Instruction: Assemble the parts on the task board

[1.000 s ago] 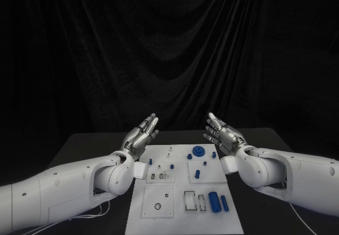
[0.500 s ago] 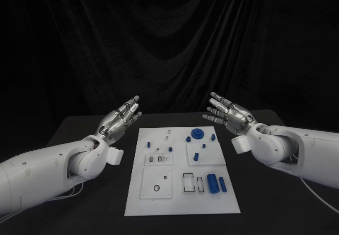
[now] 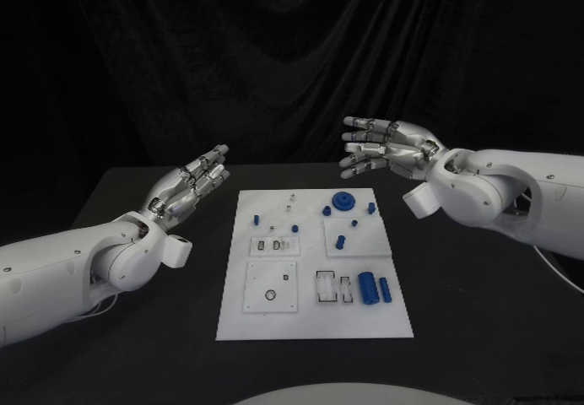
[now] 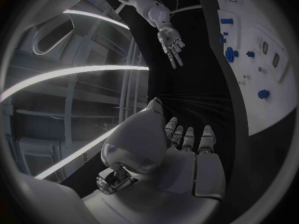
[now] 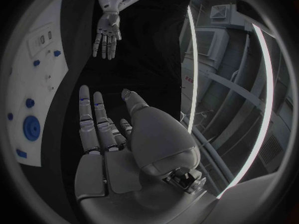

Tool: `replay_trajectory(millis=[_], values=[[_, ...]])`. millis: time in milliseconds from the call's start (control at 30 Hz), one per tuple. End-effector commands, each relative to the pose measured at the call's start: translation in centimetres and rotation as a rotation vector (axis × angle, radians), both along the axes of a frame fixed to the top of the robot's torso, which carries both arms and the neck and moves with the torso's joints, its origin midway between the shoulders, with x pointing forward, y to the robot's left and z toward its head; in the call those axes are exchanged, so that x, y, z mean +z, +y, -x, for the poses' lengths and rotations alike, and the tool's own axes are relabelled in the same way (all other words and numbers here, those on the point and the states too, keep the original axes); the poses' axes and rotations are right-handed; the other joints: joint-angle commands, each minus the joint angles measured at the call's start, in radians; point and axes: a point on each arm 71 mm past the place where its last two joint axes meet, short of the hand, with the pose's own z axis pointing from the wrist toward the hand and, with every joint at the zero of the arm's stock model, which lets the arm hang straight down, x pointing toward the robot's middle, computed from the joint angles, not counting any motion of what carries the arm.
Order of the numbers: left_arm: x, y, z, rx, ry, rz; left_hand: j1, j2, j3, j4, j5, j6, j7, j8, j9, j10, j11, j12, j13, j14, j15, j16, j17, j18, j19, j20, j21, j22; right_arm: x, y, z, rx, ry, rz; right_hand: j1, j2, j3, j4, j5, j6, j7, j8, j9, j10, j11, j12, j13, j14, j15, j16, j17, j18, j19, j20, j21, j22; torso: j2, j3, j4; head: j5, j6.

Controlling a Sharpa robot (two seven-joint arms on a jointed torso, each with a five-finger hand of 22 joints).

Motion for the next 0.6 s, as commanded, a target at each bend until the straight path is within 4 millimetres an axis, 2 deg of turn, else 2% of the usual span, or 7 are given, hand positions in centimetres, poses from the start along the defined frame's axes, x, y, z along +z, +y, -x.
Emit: replay_trajectory(millis=[33, 67, 100, 167, 267, 433, 600], values=[[1.6, 0.1, 0.7, -0.024, -0.186, 0.078, 0.012, -0.003, 0.004, 0.003, 0.007, 0.007, 0.002, 0.002, 0.001, 0.001, 0.008, 0.002, 0.001, -0.002, 0.008, -0.004, -0.001, 0.018, -0.001, 0.01, 0.0, 0.001, 0.1, -0.5, -0.4, 0.025, -0.097, 0.405, -0.01, -0.024, -0.013, 0.022, -0.053, 0.192, 0.037, 0.08, 0.034, 0.12, -0.025, 0.109, 0.009, 0.135, -0.046, 0.075, 0.024, 0.011, 0.113, -0.041, 0.072, 0.036, 0.01, -0.001, 0.0052, 0.002, -0.027], [1.6, 0.1, 0.7, -0.022, -0.186, 0.078, 0.014, -0.003, 0.004, 0.003, 0.012, 0.008, 0.002, 0.002, 0.001, 0.002, 0.009, 0.002, 0.001, -0.002, 0.011, -0.004, -0.001, 0.018, 0.0, 0.012, 0.0, 0.002, 0.2, -0.5, -0.5, 0.032, -0.12, 0.456, -0.015, -0.037, -0.02, 0.03, -0.074, 0.236, 0.045, 0.094, 0.038, 0.153, -0.033, 0.119, 0.004, 0.178, -0.061, 0.112, 0.038, 0.01, 0.151, -0.055, 0.102, 0.053, 0.011, -0.0007, 0.0051, 0.001, -0.029], [1.6, 0.2, 0.8, -0.021, -0.186, 0.077, 0.016, -0.002, 0.004, 0.003, 0.016, 0.008, 0.003, 0.002, 0.001, 0.002, 0.009, 0.002, 0.001, -0.002, 0.013, -0.004, -0.001, 0.018, 0.0, 0.013, 0.0, 0.002, 0.4, -0.5, -0.6, 0.046, -0.162, 0.546, -0.013, -0.043, -0.021, 0.032, -0.079, 0.235, 0.032, 0.089, 0.036, 0.171, -0.032, 0.119, 0.002, 0.205, -0.068, 0.138, 0.049, 0.01, 0.174, -0.061, 0.12, 0.064, 0.012, -0.0004, 0.0049, 0.002, -0.032], [1.7, 0.3, 1.0, -0.019, -0.186, 0.077, 0.022, -0.003, 0.005, 0.003, 0.031, 0.009, 0.003, 0.002, 0.001, 0.003, 0.01, 0.002, 0.001, -0.002, 0.016, -0.004, -0.001, 0.018, 0.0, 0.017, 0.001, 0.002, 0.6, -0.5, -0.7, 0.067, -0.247, 0.713, -0.015, -0.055, -0.023, 0.039, -0.085, 0.347, 0.031, 0.128, 0.053, 0.22, -0.041, 0.118, 0.002, 0.252, -0.084, 0.187, 0.071, 0.01, 0.215, -0.076, 0.156, 0.086, 0.016, -0.0001, 0.004, 0.004, -0.039], [1.7, 0.3, 1.2, -0.018, -0.186, 0.079, 0.025, -0.003, 0.006, 0.003, 0.036, 0.009, 0.003, 0.002, 0.001, 0.003, 0.011, 0.002, 0.001, -0.002, 0.018, -0.004, -0.001, 0.018, 0.001, 0.018, 0.001, 0.002, 0.9, -0.3, -0.7, 0.092, -0.378, 0.944, -0.001, -0.075, 0.004, 0.036, -0.093, 0.362, -0.002, 0.112, 0.05, 0.288, -0.058, 0.095, 0.0, 0.301, -0.108, 0.251, 0.107, 0.01, 0.263, -0.102, 0.214, 0.127, 0.023, -0.0016, 0.0061, 0.006, -0.045], [1.9, 0.6, 1.5, -0.007, -0.187, 0.075, 0.034, -0.004, 0.006, 0.003, 0.057, 0.017, 0.007, 0.003, 0.002, 0.011, 0.019, 0.004, 0.003, -0.002, 0.026, -0.004, -0.001, 0.018, 0.002, 0.024, 0.002, 0.003, 1.2, 0.3, -0.5, 0.101, -0.553, 1.209, -0.019, -0.105, 0.043, 0.046, -0.065, 0.437, -0.039, 0.103, 0.061, 0.431, -0.09, 0.056, 0.002, 0.384, -0.141, 0.335, 0.161, 0.01, 0.316, -0.131, 0.3, 0.192, 0.038, -0.0068, 0.0243, -0.007, -0.052], [1.9, 1.1, 1.6, 0.007, -0.19, 0.068, 0.042, -0.006, 0.006, 0.003, 0.075, 0.023, 0.011, 0.004, 0.002, 0.015, 0.026, 0.005, 0.004, -0.002, 0.033, -0.004, -0.001, 0.018, 0.004, 0.03, 0.003, 0.004, 1.6, 0.9, -0.4, 0.087, -0.675, 1.357, -0.063, -0.139, 0.079, 0.069, -0.094, 0.49, -0.032, 0.071, 0.07, 0.504, -0.096, -0.012, 0.003, 0.432, -0.15, 0.431, 0.228, -0.005, 0.355, -0.143, 0.468, 0.375, 0.059, -0.0161, 0.0389, -0.022, -0.049]])
